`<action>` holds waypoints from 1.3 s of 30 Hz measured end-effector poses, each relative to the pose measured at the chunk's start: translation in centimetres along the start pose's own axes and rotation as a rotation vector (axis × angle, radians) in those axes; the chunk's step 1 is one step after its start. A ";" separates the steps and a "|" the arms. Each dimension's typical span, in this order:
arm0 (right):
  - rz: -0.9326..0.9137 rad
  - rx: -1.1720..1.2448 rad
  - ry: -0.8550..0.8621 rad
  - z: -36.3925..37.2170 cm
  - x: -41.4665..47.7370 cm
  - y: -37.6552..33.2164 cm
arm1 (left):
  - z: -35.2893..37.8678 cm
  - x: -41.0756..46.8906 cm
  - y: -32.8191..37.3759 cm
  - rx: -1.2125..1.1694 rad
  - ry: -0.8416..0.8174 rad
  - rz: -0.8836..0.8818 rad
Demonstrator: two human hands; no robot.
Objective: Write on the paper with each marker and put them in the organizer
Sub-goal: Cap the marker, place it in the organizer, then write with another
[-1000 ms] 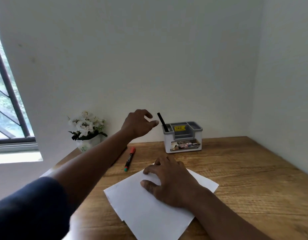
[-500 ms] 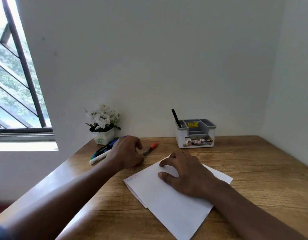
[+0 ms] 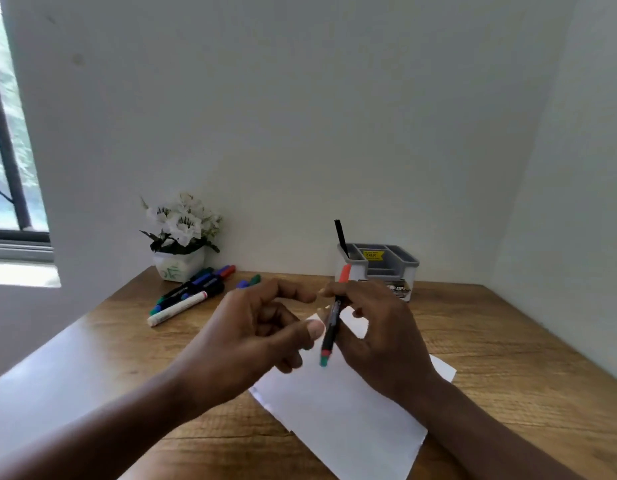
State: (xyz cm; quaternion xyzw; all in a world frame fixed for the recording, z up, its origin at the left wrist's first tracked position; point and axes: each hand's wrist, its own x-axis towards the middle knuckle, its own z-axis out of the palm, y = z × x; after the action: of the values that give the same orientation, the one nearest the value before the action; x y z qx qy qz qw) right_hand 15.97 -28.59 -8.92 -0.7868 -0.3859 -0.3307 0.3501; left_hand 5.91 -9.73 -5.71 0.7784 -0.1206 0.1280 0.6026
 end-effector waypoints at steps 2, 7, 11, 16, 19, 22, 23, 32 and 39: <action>0.041 0.212 -0.023 -0.3 0.0 -0.6 | -0.4 0.0 -0.7 0.088 0.070 0.098; 0.484 0.950 -0.299 -1.0 -0.3 -2.5 | -1.8 0.2 -2.3 0.310 0.094 0.236; 0.565 1.155 -0.346 -1.0 -0.2 -3.3 | -1.5 0.2 -2.4 0.111 -0.111 0.202; 0.591 1.122 -0.337 -1.2 -0.4 -3.4 | -1.3 0.4 -2.4 0.100 -0.093 0.227; 0.634 1.126 -0.353 -1.5 -0.3 -3.3 | -1.8 0.7 -2.3 0.081 -0.147 0.199; 0.642 1.158 -0.388 -1.8 -0.1 -3.3 | -2.3 0.9 -2.0 0.041 -0.225 0.175; 0.639 1.167 -0.384 -2.1 0.0 -3.2 | -2.6 1.0 -1.9 0.033 -0.244 0.155; 0.648 1.041 -0.200 -1.7 -0.2 -1.0 | -8.3 0.9 -3.6 0.143 -0.101 -0.070; 0.489 0.718 -0.319 -1.6 -0.7 -1.6 | -7.9 1.2 -4.9 0.509 -0.057 -0.035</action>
State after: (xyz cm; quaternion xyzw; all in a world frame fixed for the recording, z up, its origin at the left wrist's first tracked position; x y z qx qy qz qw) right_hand 13.92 -29.41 -8.12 -0.7246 -0.3282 0.0413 0.6046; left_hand 8.27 -0.88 -7.81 0.9102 -0.0880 0.1220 0.3859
